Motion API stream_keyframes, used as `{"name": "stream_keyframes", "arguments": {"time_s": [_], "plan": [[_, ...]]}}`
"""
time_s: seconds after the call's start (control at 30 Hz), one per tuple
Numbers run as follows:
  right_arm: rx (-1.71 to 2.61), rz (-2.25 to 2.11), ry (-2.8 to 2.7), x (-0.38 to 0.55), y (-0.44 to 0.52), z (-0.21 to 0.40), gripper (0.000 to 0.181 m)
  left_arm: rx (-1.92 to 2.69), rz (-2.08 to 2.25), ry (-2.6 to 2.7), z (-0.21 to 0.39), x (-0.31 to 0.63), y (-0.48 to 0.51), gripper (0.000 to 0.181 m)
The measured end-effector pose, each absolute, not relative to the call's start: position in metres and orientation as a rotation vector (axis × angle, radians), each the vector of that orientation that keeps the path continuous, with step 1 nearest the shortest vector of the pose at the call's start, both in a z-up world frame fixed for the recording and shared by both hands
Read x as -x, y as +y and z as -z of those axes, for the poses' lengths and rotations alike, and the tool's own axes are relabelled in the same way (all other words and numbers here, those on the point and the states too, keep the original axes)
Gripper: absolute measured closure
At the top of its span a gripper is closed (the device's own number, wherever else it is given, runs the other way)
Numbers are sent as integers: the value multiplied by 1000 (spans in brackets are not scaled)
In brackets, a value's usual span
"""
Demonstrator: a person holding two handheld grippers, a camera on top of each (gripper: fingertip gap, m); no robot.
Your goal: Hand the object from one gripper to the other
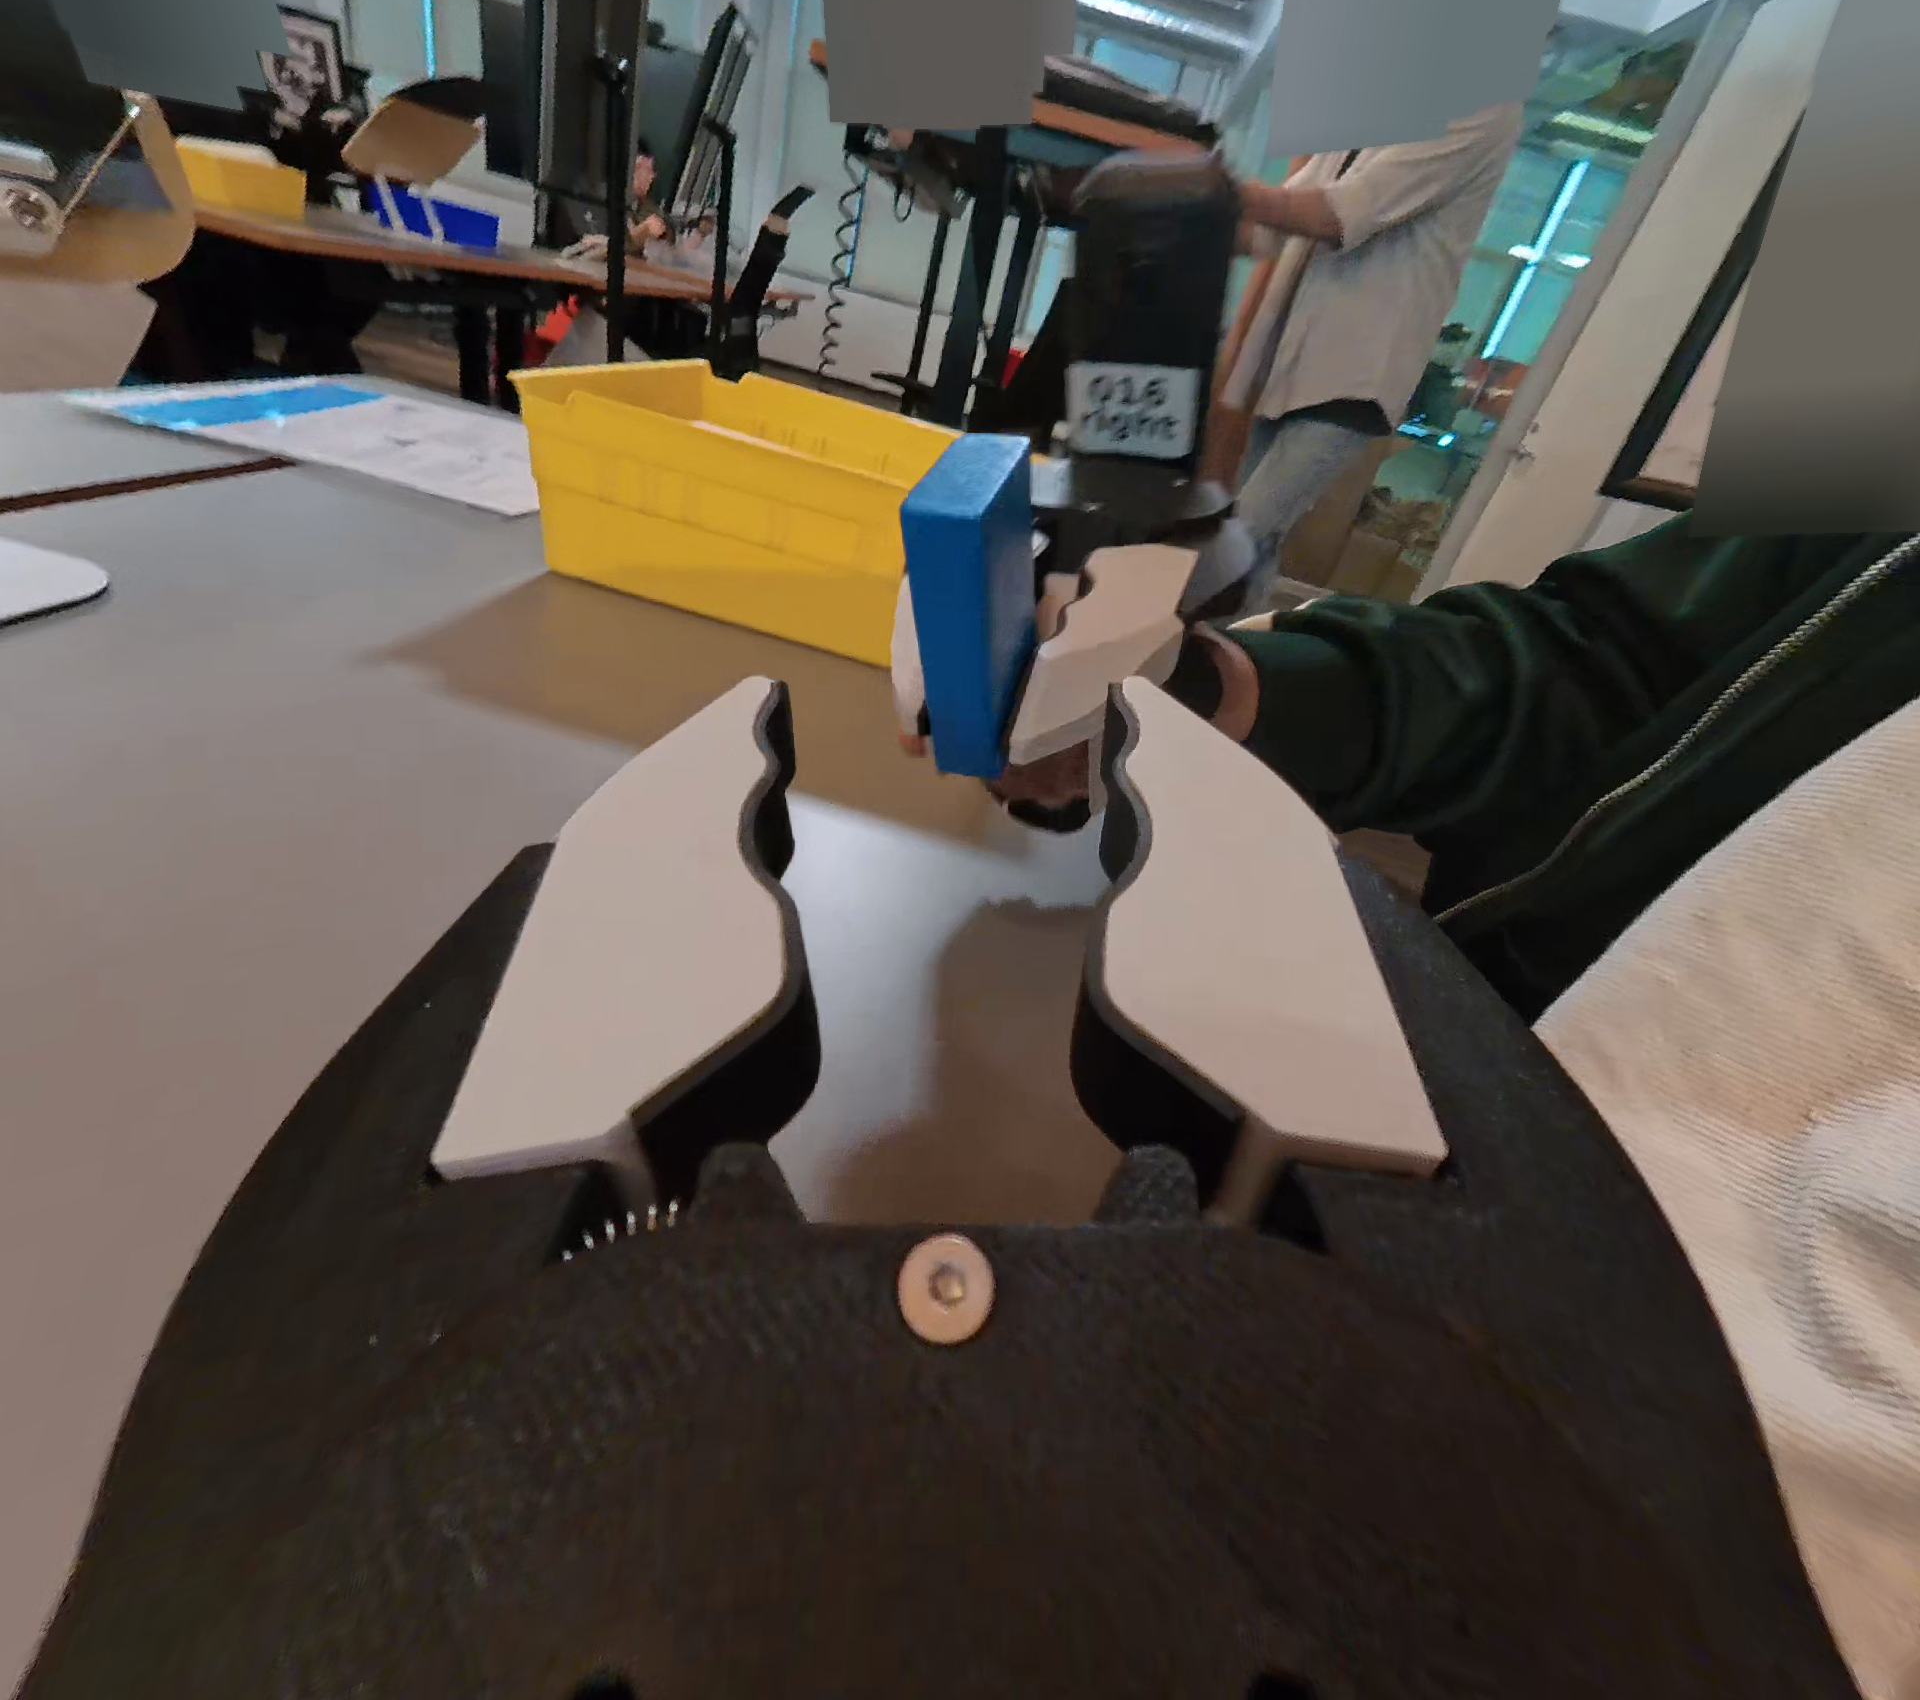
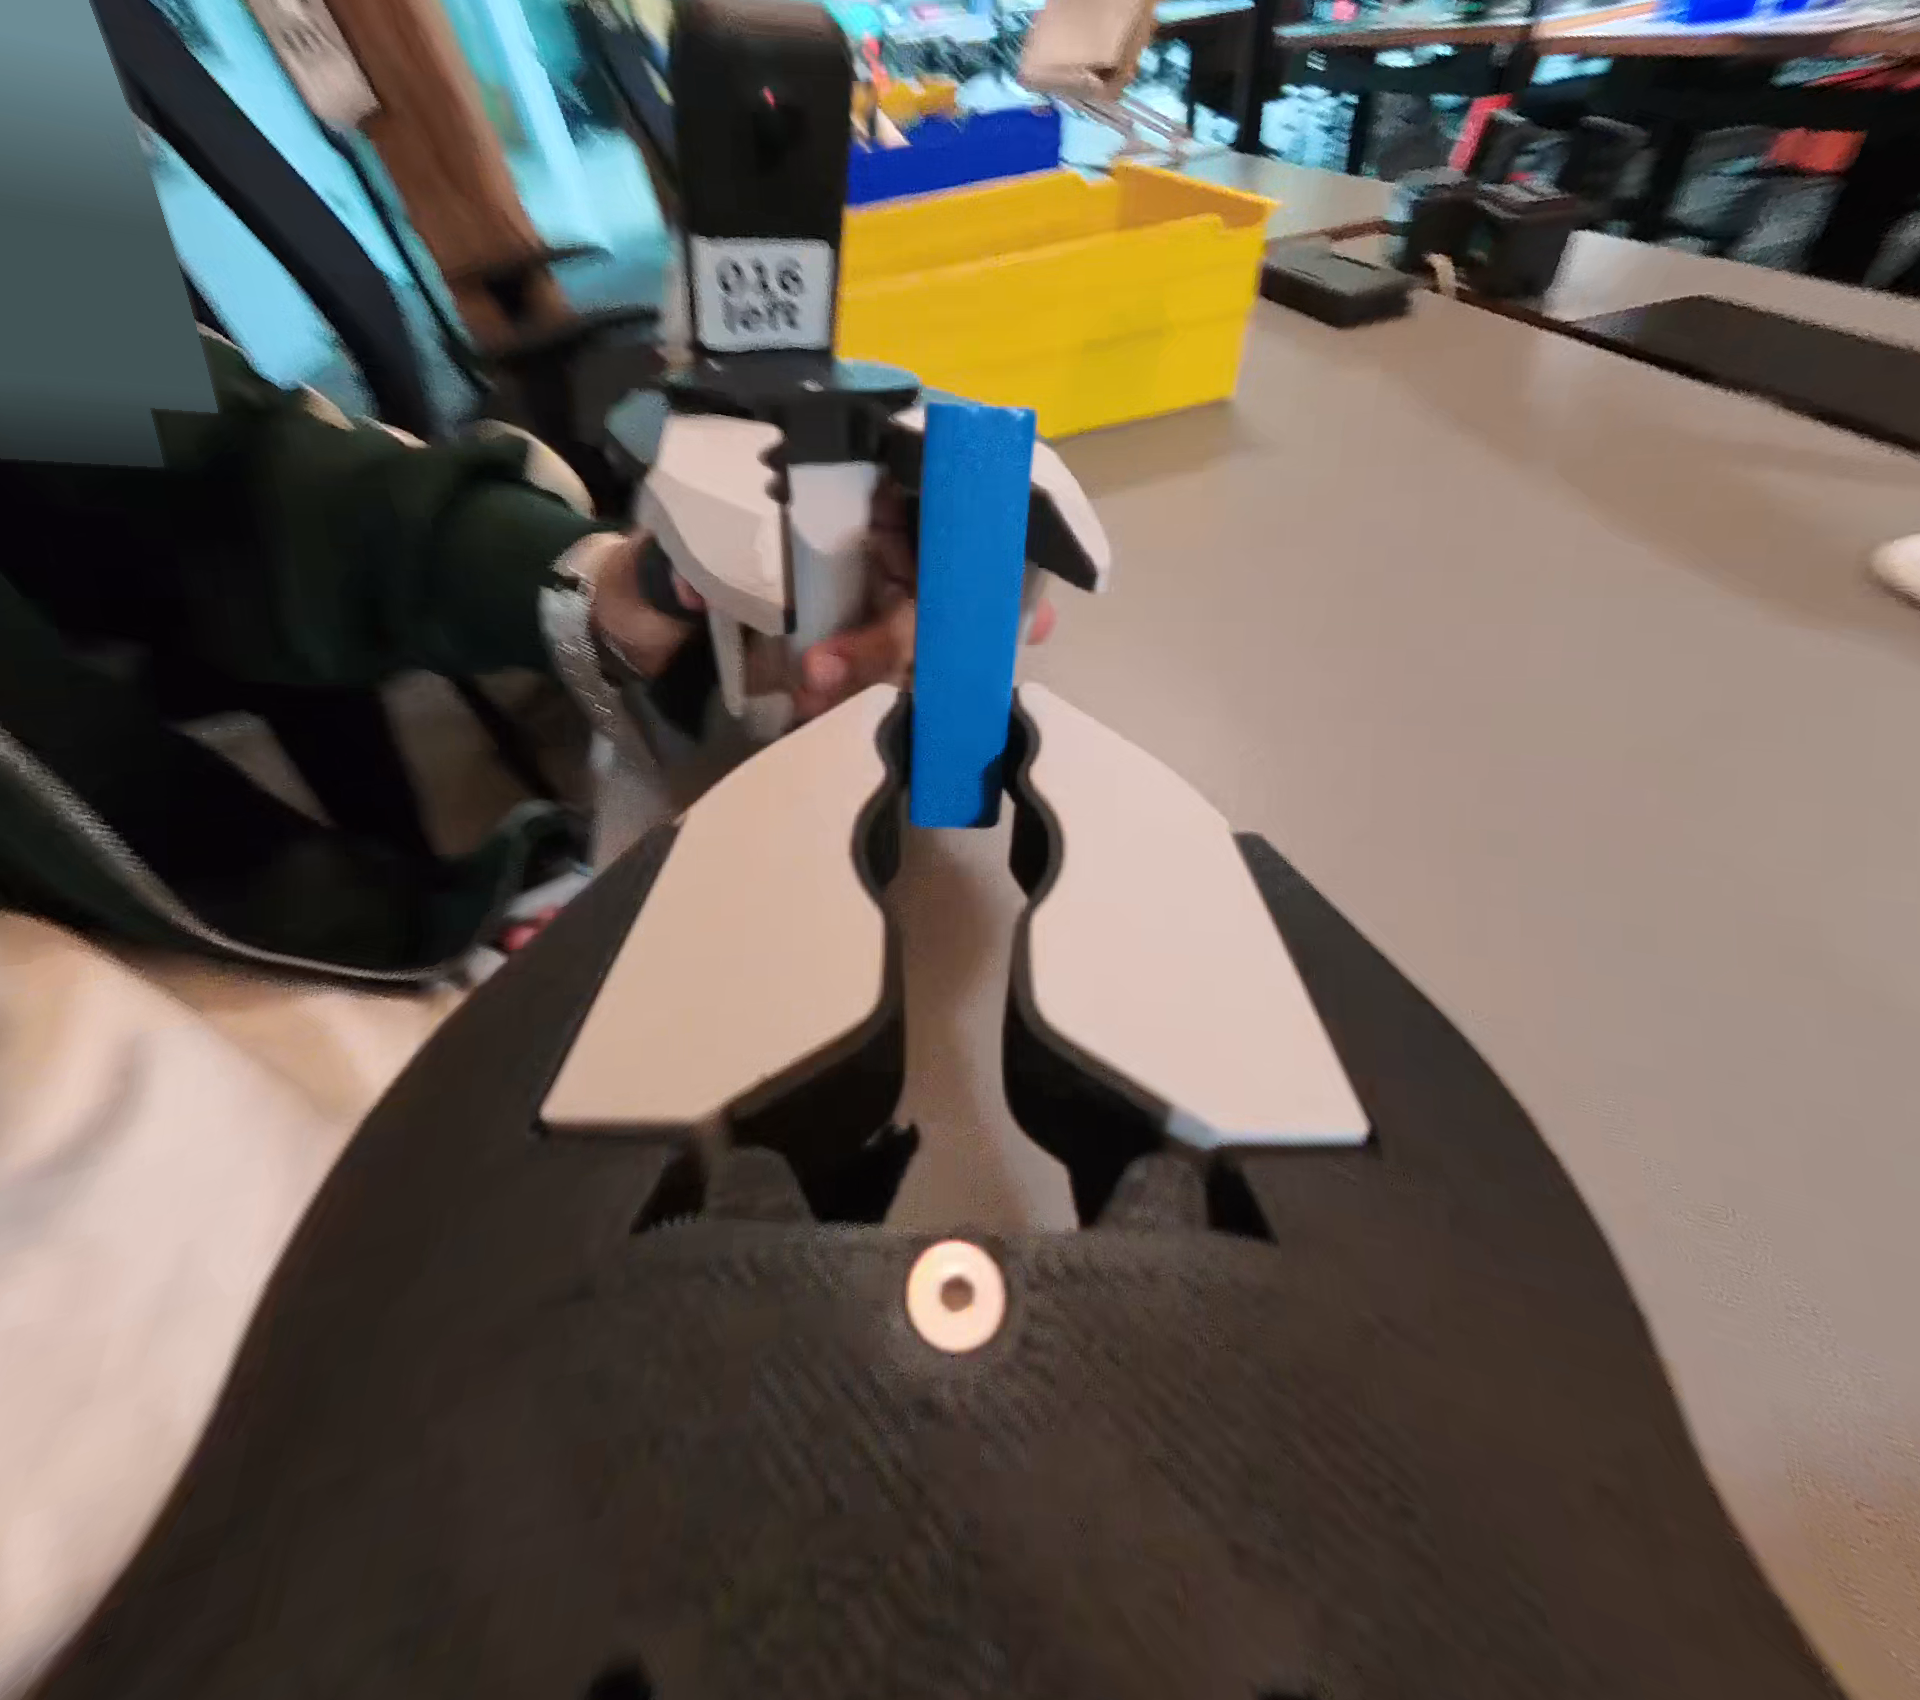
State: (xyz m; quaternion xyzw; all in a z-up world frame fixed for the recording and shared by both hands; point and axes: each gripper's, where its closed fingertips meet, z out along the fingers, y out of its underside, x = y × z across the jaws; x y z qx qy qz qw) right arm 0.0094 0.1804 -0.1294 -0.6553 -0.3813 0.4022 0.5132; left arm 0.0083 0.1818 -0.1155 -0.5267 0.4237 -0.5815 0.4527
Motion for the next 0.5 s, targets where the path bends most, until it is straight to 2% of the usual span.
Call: {"name": "stream_keyframes", "arguments": {"time_s": [0.13,0.27,0.3,0.5], "plan": [[1571,-1198,-861,0,173,129,165,1241,1532,1033,105,-7,172,132],[1560,-1281,-857,15,164,129,165,1234,1571,1005,99,-4,172,153],[1557,-1295,-858,19,162,129,164,1227,1589,1000,97,-2,171,163],[1521,-1299,-827,27,162,129,160,1258,1679,978,90,0,167,165]]}}
